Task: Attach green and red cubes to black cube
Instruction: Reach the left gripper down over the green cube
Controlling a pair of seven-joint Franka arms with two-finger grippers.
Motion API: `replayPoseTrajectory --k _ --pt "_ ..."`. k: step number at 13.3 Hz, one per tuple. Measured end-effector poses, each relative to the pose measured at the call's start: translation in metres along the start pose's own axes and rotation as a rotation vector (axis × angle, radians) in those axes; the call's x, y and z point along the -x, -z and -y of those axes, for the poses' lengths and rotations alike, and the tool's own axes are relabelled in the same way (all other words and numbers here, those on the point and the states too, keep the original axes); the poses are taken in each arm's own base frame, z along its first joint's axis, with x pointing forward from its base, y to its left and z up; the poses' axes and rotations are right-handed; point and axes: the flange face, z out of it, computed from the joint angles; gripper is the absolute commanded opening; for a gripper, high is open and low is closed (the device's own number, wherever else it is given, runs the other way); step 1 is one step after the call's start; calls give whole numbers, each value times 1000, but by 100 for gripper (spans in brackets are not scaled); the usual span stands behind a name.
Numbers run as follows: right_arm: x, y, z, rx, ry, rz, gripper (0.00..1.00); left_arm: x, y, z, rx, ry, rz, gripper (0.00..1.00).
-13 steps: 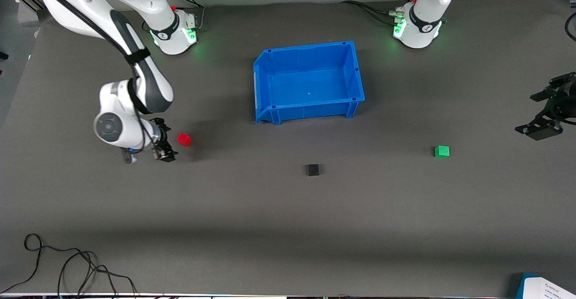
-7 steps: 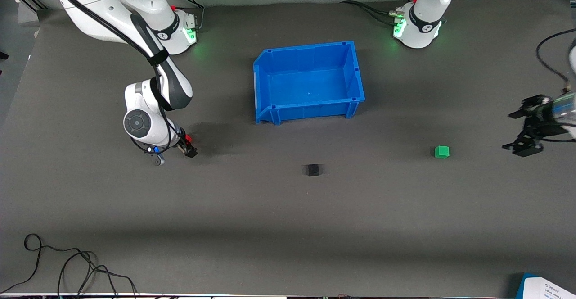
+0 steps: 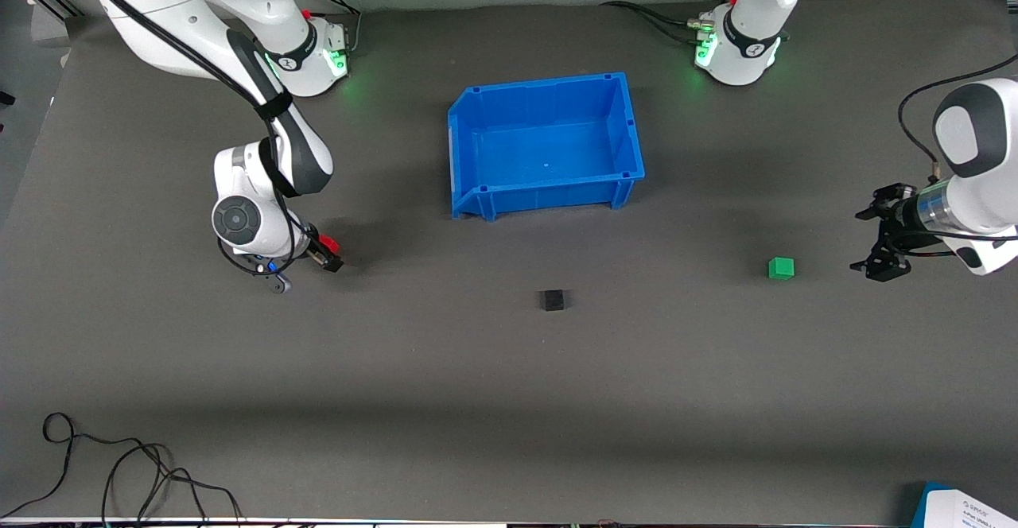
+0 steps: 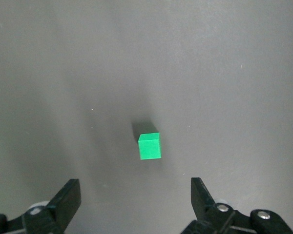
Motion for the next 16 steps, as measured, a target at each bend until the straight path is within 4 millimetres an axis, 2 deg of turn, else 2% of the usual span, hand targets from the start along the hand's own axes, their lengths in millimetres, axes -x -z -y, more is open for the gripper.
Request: replayPoseTrajectory --k 1,4,7,9,11,14,16 --pt "0 -4 -1 6 1 3 80 -1 -6 -2 11 42 -3 100" --pt "-2 -13 -2 18 2 10 80 -5 -35 -9 30 90 -10 100" --pt "-5 -15 -3 14 35 6 80 -8 -81 -5 67 103 -28 100" --pt "-16 -16 -10 12 60 1 80 -6 -112 6 66 105 -32 100" --pt "-23 -18 -14 10 66 -2 80 5 -134 7 63 122 -33 100" --pt "-23 -18 -14 10 67 -3 80 29 -160 -1 55 143 -33 98" --pt "-23 -18 -14 10 67 -2 80 31 -170 -2 58 147 -35 98"
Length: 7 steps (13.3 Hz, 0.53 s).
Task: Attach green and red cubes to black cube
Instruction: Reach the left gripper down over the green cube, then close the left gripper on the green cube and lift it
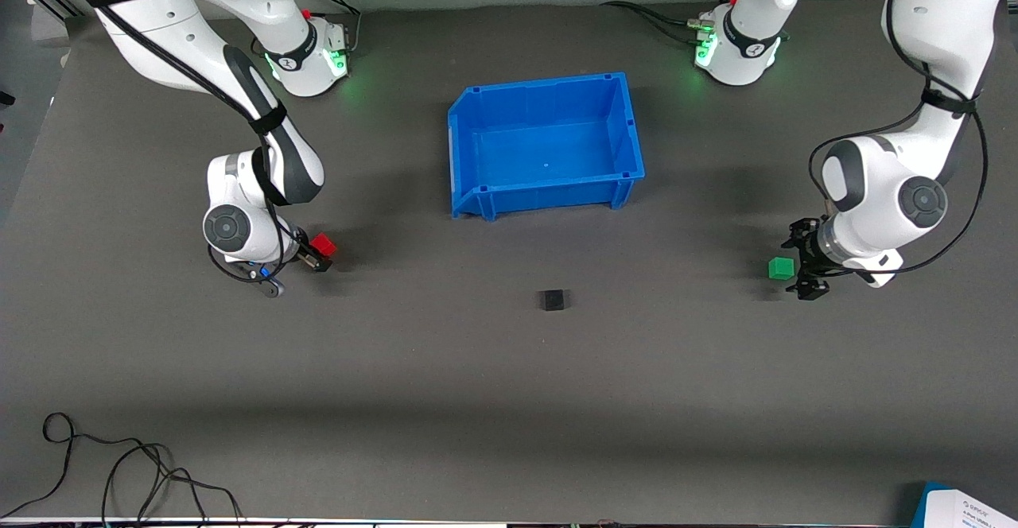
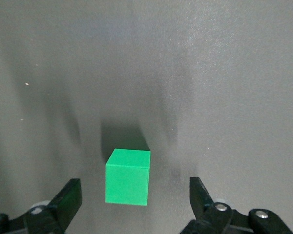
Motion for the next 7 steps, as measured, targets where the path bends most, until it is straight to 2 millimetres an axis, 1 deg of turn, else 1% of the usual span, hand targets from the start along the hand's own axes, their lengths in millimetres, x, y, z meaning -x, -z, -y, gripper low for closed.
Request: replayPoseTrajectory --k 3,4,5,6,7 --pt "0 -1 0 1 -1 1 80 -3 -7 0 7 3 -4 98" --pt "0 -1 0 -1 -6 2 80 -3 -9 0 10 3 -6 96" --pt "0 -1 0 -2 -13 5 76 -4 -12 -1 14 3 -7 92" --pt "0 -1 1 -4 -17 6 67 -4 -15 0 12 3 -7 84" --pt "1 -1 1 -5 -20 7 60 -4 -19 0 10 4 -7 68"
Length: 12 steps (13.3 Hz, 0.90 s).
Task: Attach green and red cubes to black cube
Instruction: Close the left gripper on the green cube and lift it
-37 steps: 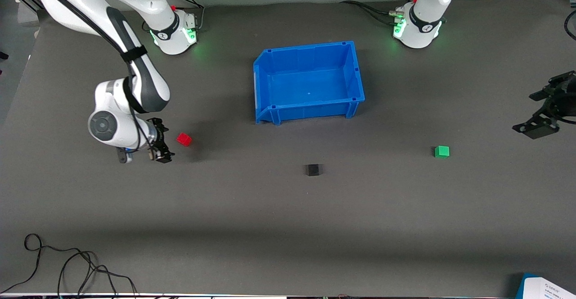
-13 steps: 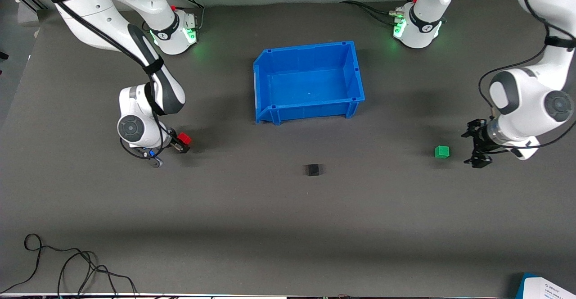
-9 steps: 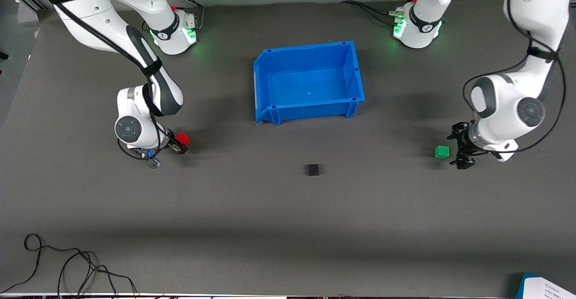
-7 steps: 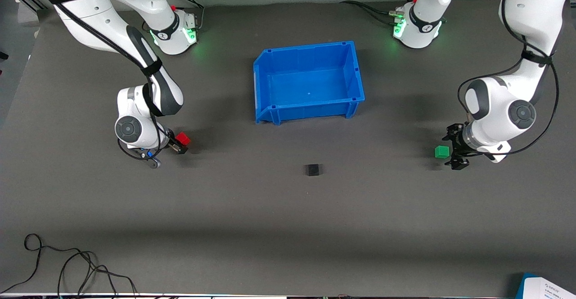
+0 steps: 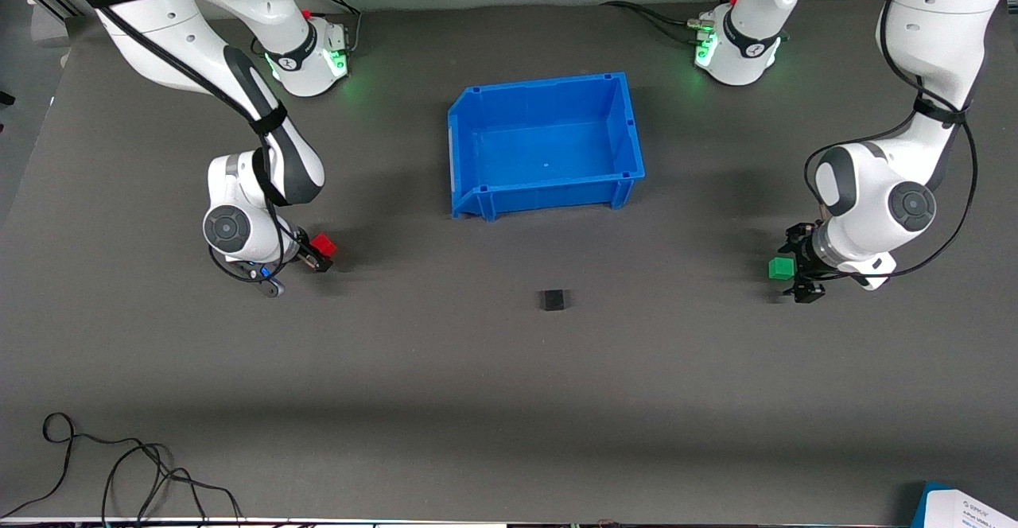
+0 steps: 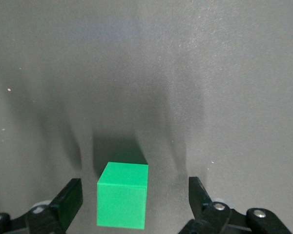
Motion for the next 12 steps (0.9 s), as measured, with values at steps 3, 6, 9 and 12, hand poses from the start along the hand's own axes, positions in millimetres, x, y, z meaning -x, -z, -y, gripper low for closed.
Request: replayPoseTrajectory --k 3,6,9,12 --pt "0 3 3 -7 -2 -2 47 0 -6 1 -5 0 0 33" --pt "-2 10 5 14 -3 16 35 0 -5 1 -3 0 0 0" --pt "-4 17 9 36 -28 67 35 0 -5 0 -2 0 0 0" --pt "-4 10 11 39 -37 85 78 0 2 -6 15 16 -2 0"
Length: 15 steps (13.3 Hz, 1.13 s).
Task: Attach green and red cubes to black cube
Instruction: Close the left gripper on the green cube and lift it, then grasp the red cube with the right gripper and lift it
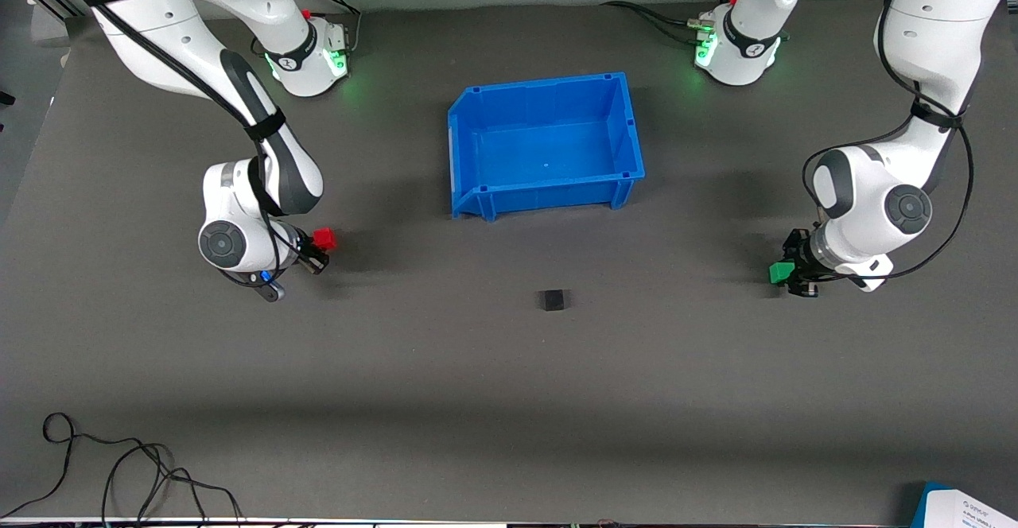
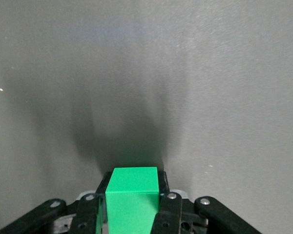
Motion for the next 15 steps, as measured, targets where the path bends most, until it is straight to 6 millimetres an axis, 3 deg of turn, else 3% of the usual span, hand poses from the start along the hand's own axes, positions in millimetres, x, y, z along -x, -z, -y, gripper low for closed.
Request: replayPoseTrajectory --k 2,4,10,14,15 --pt "-1 -2 2 0 1 -1 85 9 13 -11 -1 1 4 0" --pt "-1 -3 2 0 1 -1 85 29 31 -24 -14 -12 11 0" --pt "2 -6 1 10 -16 6 84 124 59 -41 -18 -17 19 0" --pt "9 -13 1 24 -17 14 83 170 77 -50 -14 -24 25 0" --pt "9 -13 1 24 -18 14 72 182 76 -49 -14 -32 26 0"
